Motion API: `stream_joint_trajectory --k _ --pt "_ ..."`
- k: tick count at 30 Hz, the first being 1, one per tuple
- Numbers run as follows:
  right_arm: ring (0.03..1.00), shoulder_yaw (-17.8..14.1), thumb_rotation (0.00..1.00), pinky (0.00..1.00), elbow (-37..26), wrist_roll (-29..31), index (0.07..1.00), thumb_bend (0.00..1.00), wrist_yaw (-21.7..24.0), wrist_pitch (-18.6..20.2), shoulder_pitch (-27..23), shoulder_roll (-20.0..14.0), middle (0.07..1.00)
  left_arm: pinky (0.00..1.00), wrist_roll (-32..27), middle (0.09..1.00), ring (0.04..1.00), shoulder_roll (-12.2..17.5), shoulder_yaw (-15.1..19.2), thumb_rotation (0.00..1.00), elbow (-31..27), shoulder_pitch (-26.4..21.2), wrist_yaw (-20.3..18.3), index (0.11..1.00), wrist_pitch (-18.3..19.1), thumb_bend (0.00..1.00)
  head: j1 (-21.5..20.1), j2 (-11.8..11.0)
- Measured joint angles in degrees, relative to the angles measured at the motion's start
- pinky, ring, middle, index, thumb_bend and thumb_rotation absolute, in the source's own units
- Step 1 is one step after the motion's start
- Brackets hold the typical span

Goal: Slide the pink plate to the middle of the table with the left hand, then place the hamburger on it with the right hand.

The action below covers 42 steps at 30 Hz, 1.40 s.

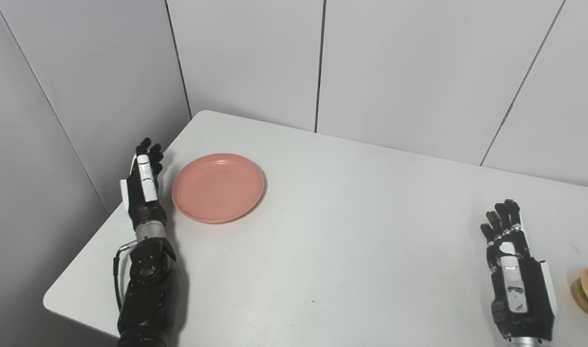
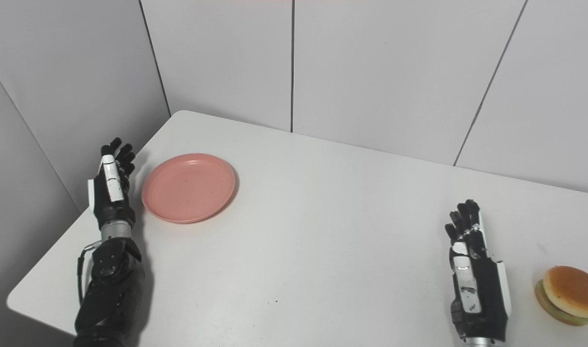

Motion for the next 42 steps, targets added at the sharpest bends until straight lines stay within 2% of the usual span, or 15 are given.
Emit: stream_joint_trajectory --k 8,13,19,20,22,23,25,29,32,33,42 --pt "1.000 0.0 0.82 1.00 0.3 0.5 1.000 0.52 0.6 0.1 -0.2 0.0 1.000 0.95 -1.3 0.885 0.913 -1.7 -1.8 1.00 -0.7 -0.3 -1.6 0.894 1.3 0.63 -0.6 -0.3" --pt "1.000 0.0 0.80 1.00 0.4 0.3 1.000 0.51 0.6 0.0 -0.2 0.0 1.000 0.94 -2.0 0.887 0.913 -2.1 -2.3 1.00 -1.5 -0.3 -1.9 0.893 3.2 0.62 -0.6 -0.5" --pt "1.000 0.0 0.82 1.00 0.5 -0.1 1.000 0.52 0.5 0.0 -0.2 0.0 1.000 1.00 -2.1 0.896 0.933 -2.3 -4.5 1.00 -3.6 0.9 -4.3 0.906 5.4 0.64 -1.2 -0.5" --pt "1.000 0.0 0.82 1.00 0.6 -0.2 1.000 0.52 0.4 0.0 -0.3 0.0 1.000 1.00 -3.0 0.893 0.932 -2.3 -4.5 1.00 -3.6 0.9 -5.1 0.903 5.8 0.65 -2.8 -1.4" --pt "1.000 0.0 0.84 1.00 0.9 -0.5 1.000 0.52 0.3 0.0 -0.5 0.2 1.000 0.97 -4.2 0.880 0.915 -2.2 -4.2 1.00 -3.5 0.9 -5.8 0.890 6.1 0.65 -2.9 -1.5" --pt "1.000 0.0 0.84 1.00 1.3 -0.9 1.000 0.52 -0.1 -0.1 -0.7 0.3 1.000 0.95 -4.7 0.876 0.910 -2.2 -3.9 1.00 -3.3 0.9 -6.2 0.885 6.1 0.65 -3.9 -2.3" --pt "1.000 0.0 0.87 1.00 2.1 -2.1 1.000 0.48 -0.6 -0.3 -1.2 0.3 1.000 0.93 -5.8 0.870 0.900 -2.3 -3.5 1.00 -2.3 0.4 -6.7 0.876 6.0 0.62 -5.0 -2.3" --pt "1.000 -0.1 0.83 1.00 3.7 -3.1 1.000 0.49 -1.0 -1.4 -2.2 0.4 1.000 0.94 -6.7 0.880 0.903 -2.3 -3.4 1.00 -1.3 -0.4 -8.3 0.881 6.0 0.61 -5.9 -2.3" --pt "1.000 -0.1 0.84 1.00 3.9 -4.2 1.000 0.48 -1.5 -3.5 -2.3 0.4 1.000 0.92 -7.0 0.870 0.890 -2.3 -3.5 1.00 -1.2 -0.4 -9.7 0.869 5.8 0.61 -6.2 -2.2" --pt "1.000 -0.1 0.84 1.00 4.1 -4.5 1.000 0.48 -1.5 -4.0 -2.4 0.5 1.000 0.92 -7.1 0.870 0.890 -2.4 -3.7 1.00 -1.2 -0.4 -10.1 0.867 5.7 0.61 -7.0 -1.5" --pt "1.000 0.3 0.84 1.00 4.2 -6.2 1.000 0.50 -1.6 -4.2 -2.4 0.4 1.000 0.89 -8.3 0.851 0.871 -3.2 -5.4 1.00 -1.6 -0.4 -13.5 0.853 7.5 0.63 -10.2 -0.4"
